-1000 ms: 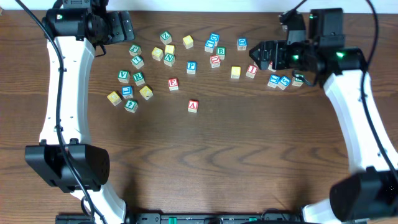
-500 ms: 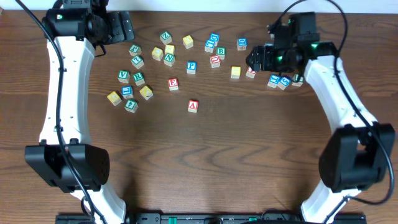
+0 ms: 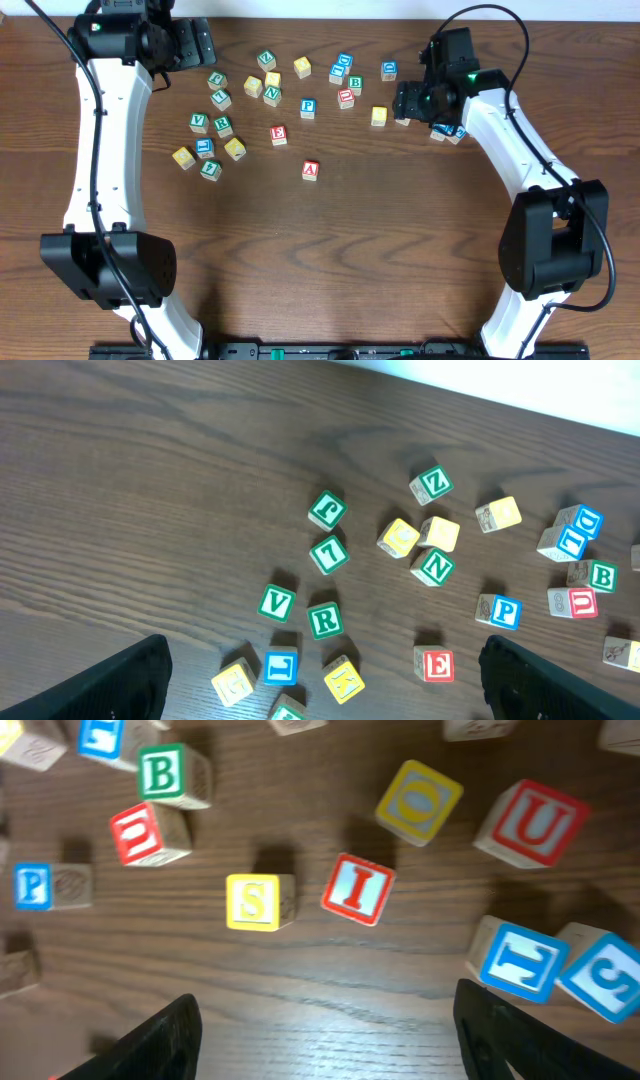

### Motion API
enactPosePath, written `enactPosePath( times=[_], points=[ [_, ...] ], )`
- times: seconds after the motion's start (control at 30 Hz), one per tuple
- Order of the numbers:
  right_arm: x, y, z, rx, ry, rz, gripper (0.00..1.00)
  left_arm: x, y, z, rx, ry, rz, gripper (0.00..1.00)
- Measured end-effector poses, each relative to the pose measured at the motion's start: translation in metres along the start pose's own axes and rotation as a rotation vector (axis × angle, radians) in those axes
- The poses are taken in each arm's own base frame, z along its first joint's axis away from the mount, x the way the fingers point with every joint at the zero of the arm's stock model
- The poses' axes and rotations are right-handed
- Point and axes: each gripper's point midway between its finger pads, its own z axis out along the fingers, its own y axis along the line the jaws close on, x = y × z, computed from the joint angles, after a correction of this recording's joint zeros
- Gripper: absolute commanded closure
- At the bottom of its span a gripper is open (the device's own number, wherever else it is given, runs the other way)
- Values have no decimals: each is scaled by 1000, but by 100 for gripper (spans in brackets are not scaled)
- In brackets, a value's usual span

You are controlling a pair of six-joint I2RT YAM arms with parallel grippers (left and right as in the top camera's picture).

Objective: Spell out AI2
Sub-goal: 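Lower the right gripper onto the red I block and grasp it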

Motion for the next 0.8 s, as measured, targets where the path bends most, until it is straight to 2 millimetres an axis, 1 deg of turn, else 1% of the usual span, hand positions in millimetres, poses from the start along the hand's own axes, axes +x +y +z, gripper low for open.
enactPosePath(
  times=[0.17, 0.4, 0.6, 0.8],
  points=[
    [-2, -7, 0, 63, -19, 11, 23, 0, 0, 0, 0, 0, 0, 2],
    [-2, -11, 0, 91, -23, 14, 24, 0, 0, 0, 0, 0, 0, 2],
    [-3, -11, 0, 95, -32, 35, 33, 0, 0, 0, 0, 0, 0, 2],
    [-13, -10, 5, 86, -72, 98, 39, 0, 0, 0, 0, 0, 0, 2]
  ],
)
